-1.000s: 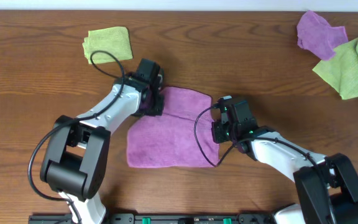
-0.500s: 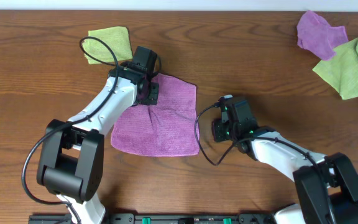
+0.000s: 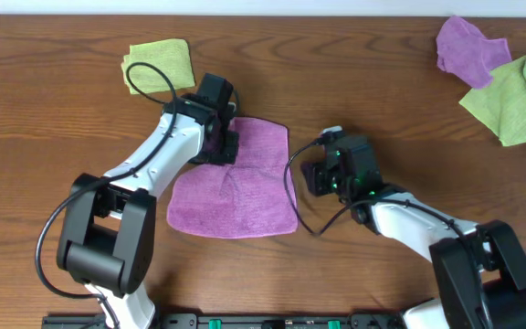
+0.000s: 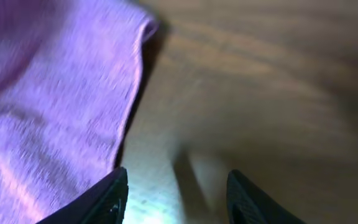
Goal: Fold the cloth
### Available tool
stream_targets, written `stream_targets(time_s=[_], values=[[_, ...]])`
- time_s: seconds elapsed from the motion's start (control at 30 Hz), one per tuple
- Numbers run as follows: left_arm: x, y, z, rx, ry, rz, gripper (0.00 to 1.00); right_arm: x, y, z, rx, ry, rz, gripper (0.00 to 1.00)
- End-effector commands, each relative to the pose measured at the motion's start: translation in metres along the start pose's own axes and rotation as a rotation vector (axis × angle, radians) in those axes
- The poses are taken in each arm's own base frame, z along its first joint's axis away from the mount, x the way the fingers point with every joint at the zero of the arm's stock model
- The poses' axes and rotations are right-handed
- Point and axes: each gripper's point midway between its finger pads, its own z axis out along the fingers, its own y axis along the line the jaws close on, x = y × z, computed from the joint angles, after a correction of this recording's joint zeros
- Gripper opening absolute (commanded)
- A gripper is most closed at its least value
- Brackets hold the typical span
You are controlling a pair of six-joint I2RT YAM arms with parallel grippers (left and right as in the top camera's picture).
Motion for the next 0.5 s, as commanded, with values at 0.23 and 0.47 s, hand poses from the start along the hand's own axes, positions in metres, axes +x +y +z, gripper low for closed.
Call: stream_targets(time_s=[0.23,0.47], values=[[0.022,-0.058,0.01,0.084,0.055,0.14,0.06,-0.009,0.002,0.03,-0.099,0.017,0.037,0.52],[0.032,-0.061,0.011,0.074,0.087,0.153,0.06,-0.022,0.01,0.043,-0.15,0.019,0.038,0.51]])
